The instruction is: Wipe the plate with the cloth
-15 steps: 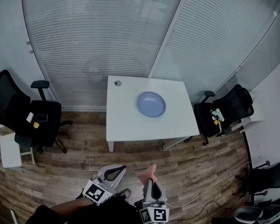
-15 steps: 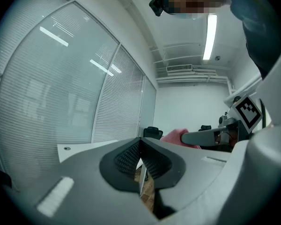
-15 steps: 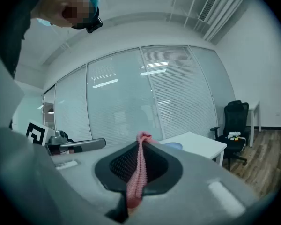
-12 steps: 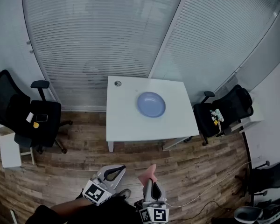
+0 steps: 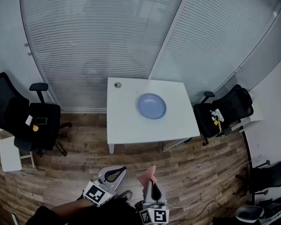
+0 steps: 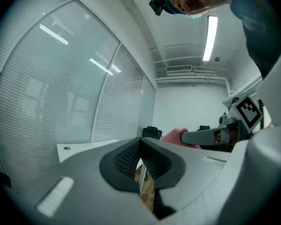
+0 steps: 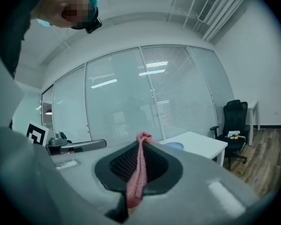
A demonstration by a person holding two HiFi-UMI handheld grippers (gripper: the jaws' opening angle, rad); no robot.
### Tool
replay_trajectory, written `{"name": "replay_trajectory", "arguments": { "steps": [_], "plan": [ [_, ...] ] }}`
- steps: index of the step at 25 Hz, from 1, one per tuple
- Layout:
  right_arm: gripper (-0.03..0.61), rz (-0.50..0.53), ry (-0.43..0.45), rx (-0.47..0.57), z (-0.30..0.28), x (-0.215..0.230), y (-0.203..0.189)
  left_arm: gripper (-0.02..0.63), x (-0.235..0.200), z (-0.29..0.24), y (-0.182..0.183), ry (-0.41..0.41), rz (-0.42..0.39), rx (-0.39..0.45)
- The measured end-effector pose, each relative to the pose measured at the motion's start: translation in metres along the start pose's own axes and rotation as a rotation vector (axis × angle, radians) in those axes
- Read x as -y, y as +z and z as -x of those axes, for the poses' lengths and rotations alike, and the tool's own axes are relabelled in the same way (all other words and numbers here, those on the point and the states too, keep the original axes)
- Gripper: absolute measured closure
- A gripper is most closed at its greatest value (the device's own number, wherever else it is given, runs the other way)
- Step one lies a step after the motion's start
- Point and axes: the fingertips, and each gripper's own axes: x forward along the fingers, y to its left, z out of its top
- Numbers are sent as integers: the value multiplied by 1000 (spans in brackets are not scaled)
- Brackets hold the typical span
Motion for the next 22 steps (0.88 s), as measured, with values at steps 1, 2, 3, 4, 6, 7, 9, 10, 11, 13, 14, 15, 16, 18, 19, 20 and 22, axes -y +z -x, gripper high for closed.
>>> {"name": "replay_trajectory", "arguments": {
  "steps": [1, 2, 3, 4, 6, 7, 9, 10, 11, 13, 14, 15, 16, 18, 19, 20, 22],
  "plan": [
    [566, -8, -3, 8, -2, -1, 1, 612, -3, 1, 1, 1, 4, 2],
    [566, -13, -6, 15, -3, -3, 3, 612, -7, 2, 0, 2, 5, 6],
    [566, -15, -8, 19, -5, -4, 3, 612, -11, 3, -1, 4, 5, 9],
    [566, -15, -11, 20, -7, -6, 4, 612, -14, 4, -1, 3, 4, 10],
    [565, -11, -17, 19, -12, -13, 2, 612, -21, 7, 1, -2, 3, 10],
    [566, -7, -18, 17, -15, -17, 1, 612, -26, 9, 1, -5, 1, 10],
    [565, 1, -18, 14, -21, -29, -1, 612, -36, 16, 1, -7, -2, 11],
    [565, 4, -19, 13, -24, -34, -1, 612, -40, 20, 3, -9, 0, 6],
    [566, 7, -22, 12, -25, -40, -2, 612, -44, 23, 5, -10, 2, 0],
    [565, 9, -31, 15, -28, -49, -3, 612, -53, 31, 7, -12, 5, -3],
    [565, 11, -35, 16, -29, -53, -4, 612, -58, 34, 7, -13, 7, -2],
    [565, 14, -38, 17, -32, -57, -5, 612, -63, 37, 8, -14, 7, -1],
    [565, 18, -41, 17, -36, -60, -6, 612, -69, 40, 8, -15, 5, 2],
    [565, 23, -50, 18, -43, -66, -8, 612, -80, 44, 3, -18, 1, 4],
    [565, 23, -56, 16, -46, -67, -9, 612, -84, 45, -1, -19, 1, 3],
    [565, 20, -61, 14, -49, -68, -10, 612, -88, 47, -4, -19, 3, -1],
    [565, 15, -67, 15, -54, -69, -9, 612, -95, 46, -7, -18, 17, -9]
  ]
}}
